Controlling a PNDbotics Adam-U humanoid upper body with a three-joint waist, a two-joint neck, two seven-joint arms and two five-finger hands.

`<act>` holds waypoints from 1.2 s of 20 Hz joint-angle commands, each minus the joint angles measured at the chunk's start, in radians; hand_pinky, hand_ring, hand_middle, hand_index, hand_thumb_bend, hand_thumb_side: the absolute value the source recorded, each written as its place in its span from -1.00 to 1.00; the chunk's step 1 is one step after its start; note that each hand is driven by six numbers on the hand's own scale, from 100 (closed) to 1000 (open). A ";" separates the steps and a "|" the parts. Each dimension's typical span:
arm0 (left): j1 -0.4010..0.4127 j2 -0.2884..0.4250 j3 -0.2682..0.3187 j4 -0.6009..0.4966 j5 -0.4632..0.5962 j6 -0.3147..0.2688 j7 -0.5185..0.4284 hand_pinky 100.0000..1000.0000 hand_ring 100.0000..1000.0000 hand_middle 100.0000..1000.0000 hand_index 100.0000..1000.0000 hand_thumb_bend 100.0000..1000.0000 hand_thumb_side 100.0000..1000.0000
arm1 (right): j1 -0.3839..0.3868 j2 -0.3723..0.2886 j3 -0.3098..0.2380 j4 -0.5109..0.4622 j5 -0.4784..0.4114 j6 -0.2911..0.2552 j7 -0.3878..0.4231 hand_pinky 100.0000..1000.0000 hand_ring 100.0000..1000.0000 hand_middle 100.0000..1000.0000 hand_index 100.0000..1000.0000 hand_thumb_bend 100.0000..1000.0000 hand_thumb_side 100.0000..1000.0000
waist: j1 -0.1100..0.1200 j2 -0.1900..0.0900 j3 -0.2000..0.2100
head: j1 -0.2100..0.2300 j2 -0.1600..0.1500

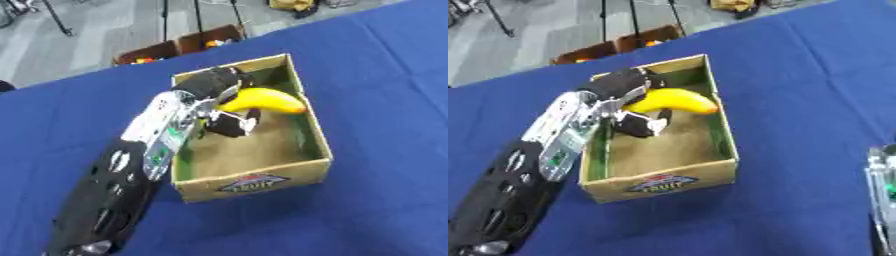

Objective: Pick up objects on the table and place them in the box.

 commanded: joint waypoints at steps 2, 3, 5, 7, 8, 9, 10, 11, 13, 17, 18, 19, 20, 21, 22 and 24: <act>-0.010 0.007 -0.001 -0.009 0.005 -0.019 -0.020 -0.89 -0.29 0.56 0.68 -1.00 -0.14 | -0.012 -0.007 -0.003 -0.015 -0.002 0.000 -0.003 0.49 0.67 0.10 0.74 -1.00 0.73 | -0.010 -0.017 0.001 | 0.001 -0.007; -0.009 0.007 -0.001 -0.010 0.003 -0.024 -0.026 -0.89 -0.29 0.56 0.68 -1.00 -0.14 | -0.011 -0.007 -0.003 -0.015 -0.002 0.000 -0.004 0.49 0.67 0.10 0.74 -1.00 0.73 | -0.010 -0.018 0.001 | 0.000 -0.007; -0.008 0.007 0.000 -0.011 0.000 -0.029 -0.033 -0.89 -0.29 0.56 0.68 -1.00 -0.14 | -0.011 -0.007 -0.003 -0.015 -0.002 0.000 -0.004 0.49 0.67 0.10 0.74 -1.00 0.73 | -0.010 -0.018 0.002 | 0.000 -0.007; -0.010 0.010 0.000 -0.021 -0.013 -0.035 -0.036 -0.88 -0.22 0.74 0.93 -1.00 -0.17 | -0.010 -0.006 -0.003 -0.015 -0.003 0.000 -0.004 0.49 0.67 0.10 0.74 -1.00 0.73 | -0.011 -0.019 0.003 | -0.001 -0.006; -0.011 0.011 0.000 -0.027 -0.022 -0.039 -0.039 -0.88 -0.22 0.74 0.93 -1.00 -0.17 | -0.010 -0.005 -0.003 -0.015 -0.003 -0.001 -0.004 0.49 0.67 0.10 0.74 -1.00 0.73 | -0.011 -0.019 0.003 | -0.001 -0.006; -0.010 0.012 0.000 -0.031 -0.031 -0.042 -0.042 -0.86 -0.19 0.78 1.00 -1.00 -0.20 | -0.010 -0.005 -0.003 -0.015 -0.003 -0.001 -0.004 0.49 0.67 0.10 0.74 -1.00 0.73 | -0.012 -0.019 0.003 | -0.002 -0.006; -0.010 0.012 0.000 -0.035 -0.041 -0.045 -0.047 -0.86 -0.19 0.79 1.00 -1.00 -0.21 | -0.010 -0.005 -0.003 -0.015 -0.002 -0.001 -0.004 0.49 0.67 0.10 0.74 -1.00 0.73 | -0.012 -0.019 0.002 | -0.002 -0.006; -0.009 0.013 0.001 -0.037 -0.051 -0.048 -0.052 -0.84 -0.16 0.83 1.00 -1.00 -0.23 | -0.011 -0.004 -0.003 -0.015 -0.002 -0.001 -0.004 0.49 0.67 0.10 0.74 -1.00 0.73 | -0.012 -0.019 0.002 | -0.002 -0.005; -0.008 0.013 0.003 -0.039 -0.068 -0.051 -0.060 -0.83 -0.12 0.87 1.00 -1.00 -0.24 | -0.011 -0.004 -0.003 -0.015 -0.002 -0.001 -0.004 0.49 0.67 0.10 0.74 -1.00 0.73 | -0.012 -0.019 0.003 | -0.002 -0.006; -0.006 0.014 0.008 -0.050 -0.086 -0.053 -0.058 -0.84 -0.12 0.84 1.00 -1.00 -0.24 | -0.010 -0.004 -0.003 -0.015 -0.002 0.000 -0.004 0.49 0.67 0.10 0.74 -1.00 0.74 | -0.013 -0.019 0.004 | -0.004 -0.007; -0.006 0.016 0.010 -0.054 -0.090 -0.052 -0.054 -0.84 -0.12 0.83 1.00 -1.00 -0.24 | -0.010 -0.004 -0.004 -0.015 -0.002 0.000 -0.005 0.49 0.67 0.10 0.74 -1.00 0.73 | -0.013 -0.020 0.004 | -0.004 -0.007; -0.006 0.017 0.011 -0.059 -0.095 -0.051 -0.049 -0.84 -0.12 0.82 1.00 -1.00 -0.25 | -0.010 -0.004 -0.004 -0.015 -0.002 0.000 -0.005 0.49 0.67 0.10 0.74 -1.00 0.74 | -0.014 -0.020 0.005 | -0.005 -0.007; -0.005 0.018 0.012 -0.064 -0.098 -0.051 -0.046 -0.84 -0.12 0.81 1.00 -1.00 -0.26 | -0.010 -0.004 -0.004 -0.015 -0.001 0.000 -0.005 0.49 0.67 0.10 0.74 -1.00 0.74 | -0.014 -0.020 0.005 | -0.005 -0.006; -0.004 0.020 0.012 -0.072 -0.102 -0.050 -0.042 -0.84 -0.12 0.81 1.00 -1.00 -0.27 | -0.010 -0.003 -0.004 -0.015 -0.001 0.000 -0.006 0.49 0.67 0.10 0.74 -1.00 0.74 | -0.015 -0.021 0.006 | -0.006 -0.005; -0.003 0.022 0.014 -0.084 -0.107 -0.050 -0.037 -0.84 -0.12 0.80 1.00 -1.00 -0.27 | -0.009 -0.003 -0.004 -0.015 -0.001 0.000 -0.006 0.49 0.67 0.10 0.74 -1.00 0.74 | -0.015 -0.022 0.008 | -0.006 -0.004; 0.001 0.028 0.017 -0.111 -0.113 -0.049 -0.031 -0.86 -0.13 0.79 0.98 -1.00 -0.27 | -0.008 -0.003 -0.006 -0.015 0.000 0.000 -0.009 0.49 0.66 0.11 0.74 -1.00 0.73 | -0.017 -0.024 0.013 | -0.008 -0.001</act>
